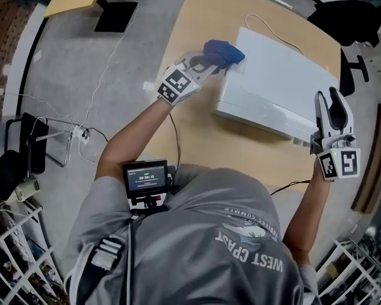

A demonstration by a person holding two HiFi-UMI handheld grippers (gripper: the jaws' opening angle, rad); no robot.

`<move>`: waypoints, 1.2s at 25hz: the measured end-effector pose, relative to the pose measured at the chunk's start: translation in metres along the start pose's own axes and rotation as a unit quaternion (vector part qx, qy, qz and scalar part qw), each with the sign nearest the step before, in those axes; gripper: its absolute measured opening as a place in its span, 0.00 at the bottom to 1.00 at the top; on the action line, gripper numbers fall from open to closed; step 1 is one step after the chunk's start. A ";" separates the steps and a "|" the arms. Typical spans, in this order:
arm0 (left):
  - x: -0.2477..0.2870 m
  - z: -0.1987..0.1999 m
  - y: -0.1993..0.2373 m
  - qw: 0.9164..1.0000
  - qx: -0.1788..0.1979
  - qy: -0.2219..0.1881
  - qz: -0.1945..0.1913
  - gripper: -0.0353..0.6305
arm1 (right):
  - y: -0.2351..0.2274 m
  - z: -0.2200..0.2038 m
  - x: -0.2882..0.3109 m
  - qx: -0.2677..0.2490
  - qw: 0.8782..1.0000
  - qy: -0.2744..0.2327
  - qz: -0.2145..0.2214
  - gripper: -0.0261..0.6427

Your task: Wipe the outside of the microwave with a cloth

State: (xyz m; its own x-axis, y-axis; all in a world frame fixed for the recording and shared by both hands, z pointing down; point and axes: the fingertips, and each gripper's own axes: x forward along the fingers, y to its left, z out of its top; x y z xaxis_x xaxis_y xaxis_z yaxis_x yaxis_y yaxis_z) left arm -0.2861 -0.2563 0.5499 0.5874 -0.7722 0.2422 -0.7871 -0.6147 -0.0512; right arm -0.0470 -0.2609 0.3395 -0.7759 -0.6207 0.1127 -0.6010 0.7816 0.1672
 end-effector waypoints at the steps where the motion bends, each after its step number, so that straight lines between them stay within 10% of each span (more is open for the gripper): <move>1: 0.005 -0.010 -0.004 1.000 0.020 0.015 -0.004 0.16 | -0.007 -0.004 -0.007 0.005 1.000 0.004 -0.010 0.28; 12: 0.035 -0.119 -0.037 0.981 0.120 0.147 -0.048 0.16 | -0.044 -0.019 -0.041 0.031 0.997 0.015 -0.063 0.28; 22: 0.033 -0.217 -0.070 0.927 0.219 0.277 -0.126 0.16 | -0.043 -0.047 -0.050 0.051 0.997 0.027 -0.056 0.28; 30: 0.034 -0.223 -0.071 0.928 0.201 0.289 -0.123 0.16 | -0.042 -0.054 -0.060 0.057 0.997 0.029 -0.054 0.27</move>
State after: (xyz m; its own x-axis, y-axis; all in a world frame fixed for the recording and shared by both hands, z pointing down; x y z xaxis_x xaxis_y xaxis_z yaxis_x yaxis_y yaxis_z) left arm -0.2526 -0.2030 0.7775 0.4495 -0.4569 0.7676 -0.4406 -0.8609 -0.2544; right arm 0.0350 -0.2598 0.3781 -0.6953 -0.7015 0.1563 -0.7006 0.7101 0.0700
